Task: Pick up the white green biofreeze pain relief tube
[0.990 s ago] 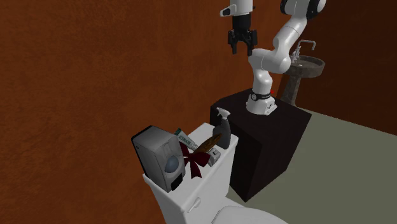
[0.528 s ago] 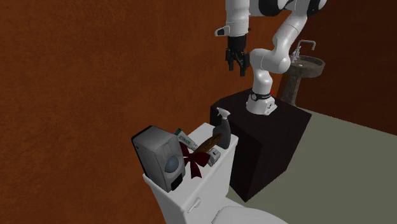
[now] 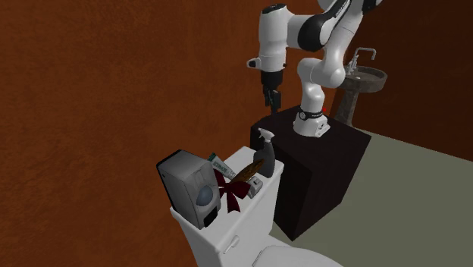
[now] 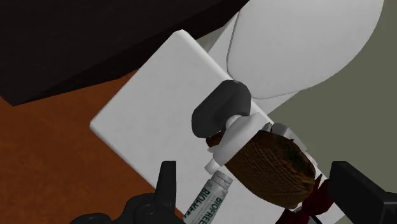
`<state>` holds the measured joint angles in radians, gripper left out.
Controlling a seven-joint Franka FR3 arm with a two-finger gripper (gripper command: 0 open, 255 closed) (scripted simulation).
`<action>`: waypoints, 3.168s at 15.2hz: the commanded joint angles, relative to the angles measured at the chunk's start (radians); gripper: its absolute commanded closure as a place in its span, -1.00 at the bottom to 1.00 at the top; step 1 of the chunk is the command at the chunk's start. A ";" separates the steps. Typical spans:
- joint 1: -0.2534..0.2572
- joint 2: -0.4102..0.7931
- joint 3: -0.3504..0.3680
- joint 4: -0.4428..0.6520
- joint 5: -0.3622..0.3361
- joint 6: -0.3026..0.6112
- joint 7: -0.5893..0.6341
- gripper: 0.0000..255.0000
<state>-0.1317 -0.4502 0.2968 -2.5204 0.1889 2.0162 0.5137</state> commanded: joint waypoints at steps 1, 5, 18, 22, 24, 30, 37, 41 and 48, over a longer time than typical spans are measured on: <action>-0.026 0.074 0.027 0.007 -0.017 0.074 0.075 -1.00; -0.076 0.237 0.076 0.044 -0.079 0.201 0.244 -1.00; -0.099 0.766 0.001 0.293 -0.442 0.429 0.845 -1.00; -0.068 0.905 -0.073 0.396 -0.501 0.455 0.980 -1.00; -0.058 0.952 -0.100 0.434 -0.514 0.462 1.021 -1.00; -0.043 1.023 -0.121 0.451 -0.541 0.515 1.045 -1.00; -0.039 1.041 -0.127 0.455 -0.548 0.528 1.050 1.00; -0.039 1.041 -0.127 0.455 -0.548 0.529 1.050 1.00; -0.052 0.982 -0.109 0.440 -0.526 0.485 1.032 1.00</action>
<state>-0.1786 0.5428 0.1879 -2.0794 -0.3410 2.5114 1.5498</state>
